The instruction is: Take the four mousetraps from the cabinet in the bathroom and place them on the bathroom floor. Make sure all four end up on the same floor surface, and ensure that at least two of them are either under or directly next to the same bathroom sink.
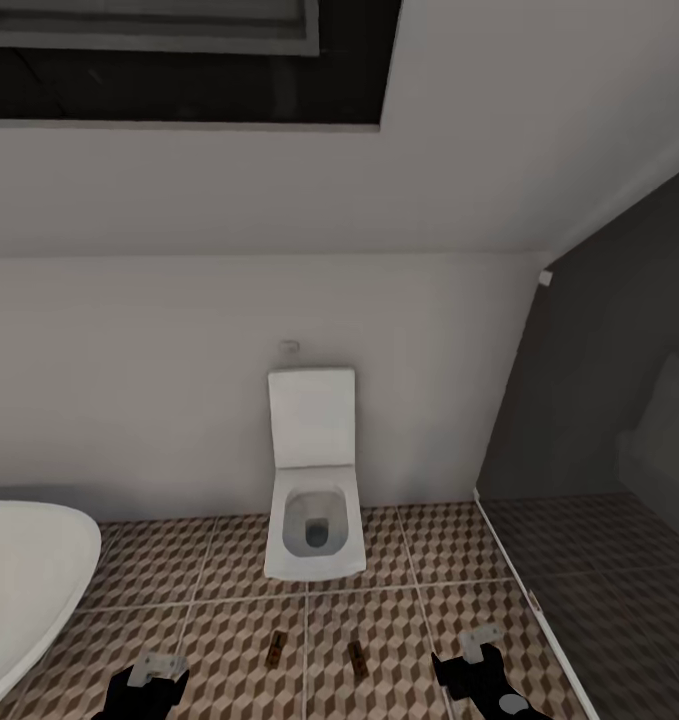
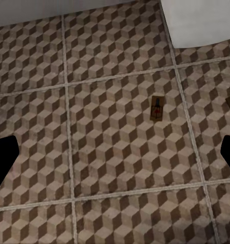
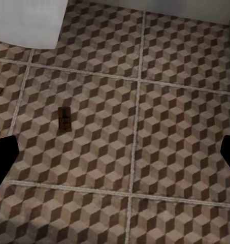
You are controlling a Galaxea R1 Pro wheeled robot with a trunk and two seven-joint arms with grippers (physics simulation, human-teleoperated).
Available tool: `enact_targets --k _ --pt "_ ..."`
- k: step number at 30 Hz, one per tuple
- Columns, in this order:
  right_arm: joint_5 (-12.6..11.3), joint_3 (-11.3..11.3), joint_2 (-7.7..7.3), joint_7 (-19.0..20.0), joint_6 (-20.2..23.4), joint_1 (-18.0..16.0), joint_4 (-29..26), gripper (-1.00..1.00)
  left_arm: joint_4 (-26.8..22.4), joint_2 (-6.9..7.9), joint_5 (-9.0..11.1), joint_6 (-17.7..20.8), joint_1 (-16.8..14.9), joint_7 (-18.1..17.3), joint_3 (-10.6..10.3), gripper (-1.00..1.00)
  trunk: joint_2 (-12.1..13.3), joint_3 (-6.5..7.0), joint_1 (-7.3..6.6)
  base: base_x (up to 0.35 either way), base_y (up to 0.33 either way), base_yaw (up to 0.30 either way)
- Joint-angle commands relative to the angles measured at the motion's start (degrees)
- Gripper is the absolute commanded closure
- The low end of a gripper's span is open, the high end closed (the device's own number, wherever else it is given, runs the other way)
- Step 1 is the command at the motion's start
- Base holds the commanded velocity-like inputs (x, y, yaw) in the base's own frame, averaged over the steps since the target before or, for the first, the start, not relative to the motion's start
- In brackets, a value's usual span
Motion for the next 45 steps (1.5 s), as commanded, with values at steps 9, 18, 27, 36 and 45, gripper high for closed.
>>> enact_targets --k 9,18,27,36,45 --pt "0.3 -0.12 -0.01 0.02 -0.19 -0.08 0.06 -1.0 0.24 -0.03 0.61 -0.27 -0.09 -0.48 -0.33 -1.0 -0.12 0.7 0.04 0.0 0.0 0.0" --pt "0.3 -0.12 -0.01 0.02 -0.19 -0.12 0.06 -1.0 0.24 -0.03 0.61 -0.31 -0.08 -0.48 -0.33 -1.0 -0.12 1.53 0.04 0.0 0.0 0.0" --pt "0.27 -0.1 -0.01 0.02 -0.19 -0.06 0.06 -1.0 0.24 -0.03 0.61 -0.32 -0.09 -0.48 -0.33 -1.0 -0.12 2.36 0.04 0.0 0.0 0.0" --pt "0.27 -0.12 -0.01 0.02 -0.19 -0.06 0.06 -1.0 0.23 -0.03 0.61 -0.33 -0.09 -0.48 -0.33 -1.0 -0.12 3.19 0.04 0.0 0.0 0.0" --pt "0.27 -0.12 0.05 0.05 -0.17 -0.06 0.05 -1.0 0.23 -0.06 0.61 -0.3 -0.11 -0.48 -0.33 -1.0 -0.12 4.01 0.04 0.0 0.0 0.0"
